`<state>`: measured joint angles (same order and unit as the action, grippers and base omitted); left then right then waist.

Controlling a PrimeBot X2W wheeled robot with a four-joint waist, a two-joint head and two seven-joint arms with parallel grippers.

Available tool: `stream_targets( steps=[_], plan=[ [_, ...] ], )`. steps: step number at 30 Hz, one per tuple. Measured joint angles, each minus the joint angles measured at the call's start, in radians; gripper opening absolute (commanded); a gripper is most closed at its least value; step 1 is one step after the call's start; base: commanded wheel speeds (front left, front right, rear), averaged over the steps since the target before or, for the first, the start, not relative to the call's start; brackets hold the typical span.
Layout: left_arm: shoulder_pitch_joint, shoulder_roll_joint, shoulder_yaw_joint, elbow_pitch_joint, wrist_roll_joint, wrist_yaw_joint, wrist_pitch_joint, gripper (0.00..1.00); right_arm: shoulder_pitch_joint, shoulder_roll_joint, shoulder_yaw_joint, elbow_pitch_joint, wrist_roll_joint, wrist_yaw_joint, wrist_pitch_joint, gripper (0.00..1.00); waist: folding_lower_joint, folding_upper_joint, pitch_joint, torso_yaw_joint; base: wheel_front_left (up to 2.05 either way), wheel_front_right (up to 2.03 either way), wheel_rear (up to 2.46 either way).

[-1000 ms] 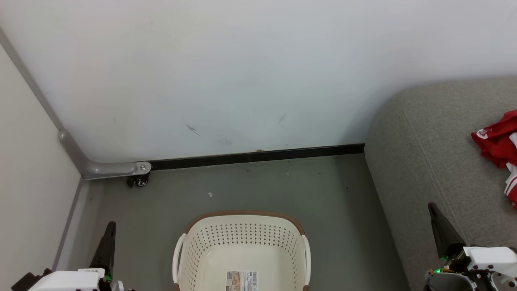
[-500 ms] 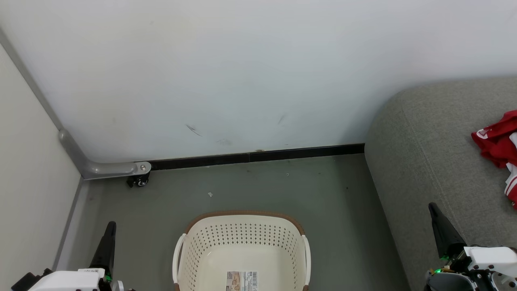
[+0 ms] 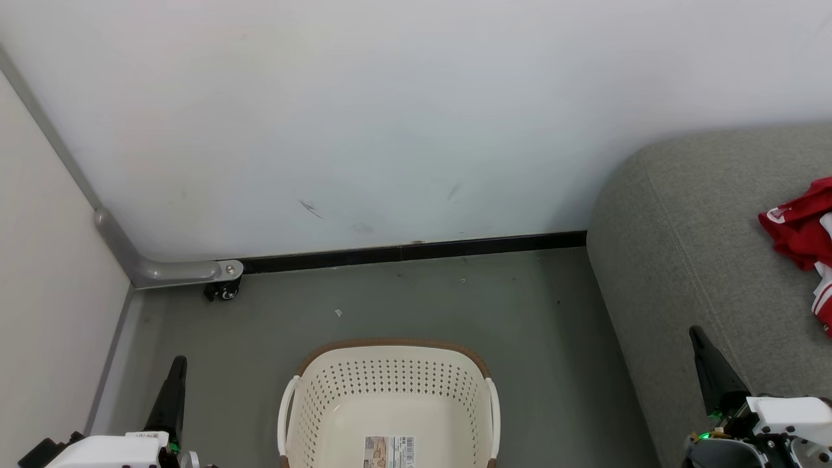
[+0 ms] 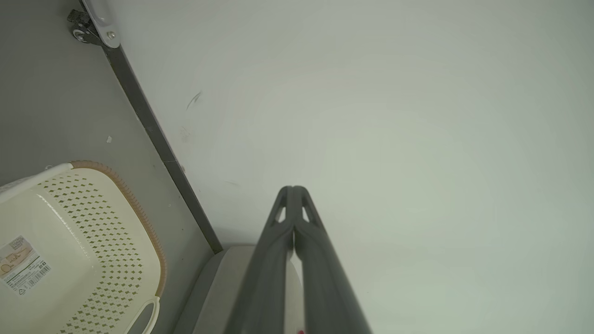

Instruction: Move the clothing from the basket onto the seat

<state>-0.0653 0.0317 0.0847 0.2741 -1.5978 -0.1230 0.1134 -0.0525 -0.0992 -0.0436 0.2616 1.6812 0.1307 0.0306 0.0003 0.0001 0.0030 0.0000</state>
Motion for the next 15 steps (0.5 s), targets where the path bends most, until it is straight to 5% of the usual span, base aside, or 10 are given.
stream_targets(
  steps=[15],
  plan=[
    [0.0,0.0,0.0,0.0,0.0,0.0,0.0,0.0,0.0,0.001,-0.002,0.0,0.0,0.0,0.0,0.0,0.0,0.0,0.0,0.0,0.0,0.0,0.0]
  ],
)
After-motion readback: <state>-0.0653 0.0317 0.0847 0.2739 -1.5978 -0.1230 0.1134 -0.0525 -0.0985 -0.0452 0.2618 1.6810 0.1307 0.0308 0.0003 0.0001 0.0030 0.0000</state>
